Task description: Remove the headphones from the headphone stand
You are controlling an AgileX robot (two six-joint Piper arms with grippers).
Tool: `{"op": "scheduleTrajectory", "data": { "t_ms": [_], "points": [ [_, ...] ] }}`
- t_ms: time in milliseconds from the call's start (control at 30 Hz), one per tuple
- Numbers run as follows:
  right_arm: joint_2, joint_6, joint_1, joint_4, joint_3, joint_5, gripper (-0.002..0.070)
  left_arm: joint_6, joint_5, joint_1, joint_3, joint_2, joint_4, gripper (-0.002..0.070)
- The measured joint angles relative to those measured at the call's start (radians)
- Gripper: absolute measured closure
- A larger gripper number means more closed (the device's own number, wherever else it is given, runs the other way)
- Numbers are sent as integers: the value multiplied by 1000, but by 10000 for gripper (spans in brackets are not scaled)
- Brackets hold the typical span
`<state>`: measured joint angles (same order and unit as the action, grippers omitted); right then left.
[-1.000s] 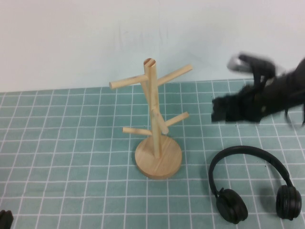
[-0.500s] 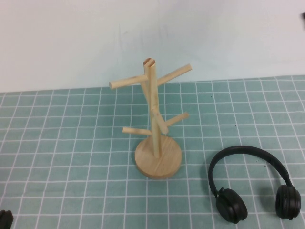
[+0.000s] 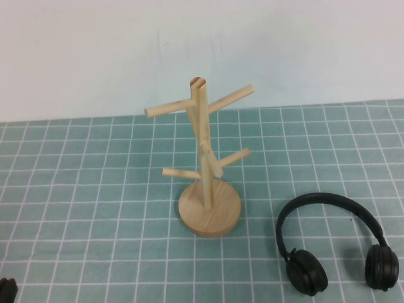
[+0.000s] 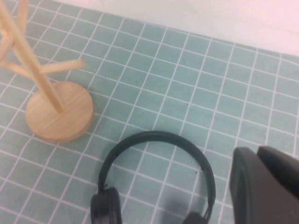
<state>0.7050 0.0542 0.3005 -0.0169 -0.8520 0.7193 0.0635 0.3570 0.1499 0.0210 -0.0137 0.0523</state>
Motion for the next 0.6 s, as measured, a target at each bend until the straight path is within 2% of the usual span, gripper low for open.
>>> {"op": "scheduleTrajectory", "data": {
  "t_ms": [600],
  "points": [
    [-59,7,0,17,24,21,685,0,0,0,0,0,0,680]
  ]
}}
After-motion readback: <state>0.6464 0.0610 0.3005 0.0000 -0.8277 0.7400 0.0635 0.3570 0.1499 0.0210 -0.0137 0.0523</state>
